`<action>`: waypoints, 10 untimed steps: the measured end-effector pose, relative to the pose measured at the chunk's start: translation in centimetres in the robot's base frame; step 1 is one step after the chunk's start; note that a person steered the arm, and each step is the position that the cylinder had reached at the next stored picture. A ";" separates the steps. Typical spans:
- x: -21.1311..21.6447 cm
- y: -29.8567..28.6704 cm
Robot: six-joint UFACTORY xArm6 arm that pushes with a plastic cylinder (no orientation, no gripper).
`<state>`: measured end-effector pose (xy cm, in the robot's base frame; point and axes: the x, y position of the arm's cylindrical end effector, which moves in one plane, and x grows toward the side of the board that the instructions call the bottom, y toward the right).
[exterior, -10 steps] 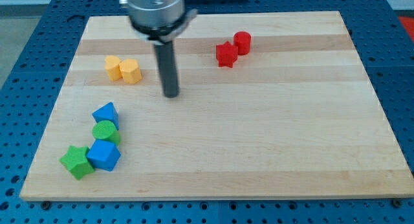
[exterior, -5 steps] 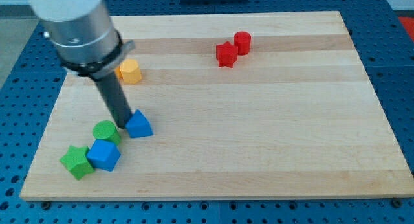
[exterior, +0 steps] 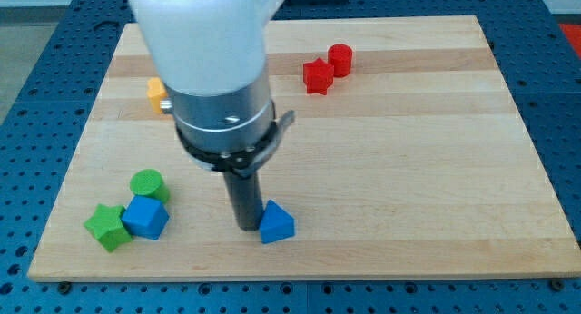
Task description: Move the blue triangle to the center right
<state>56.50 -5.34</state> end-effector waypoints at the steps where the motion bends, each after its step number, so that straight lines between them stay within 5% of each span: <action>1: 1.8 1.8; 2: 5.3 2.5; 4: 3.9 6.7; 8: -5.4 6.8; 10: -13.3 5.9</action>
<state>43.16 0.57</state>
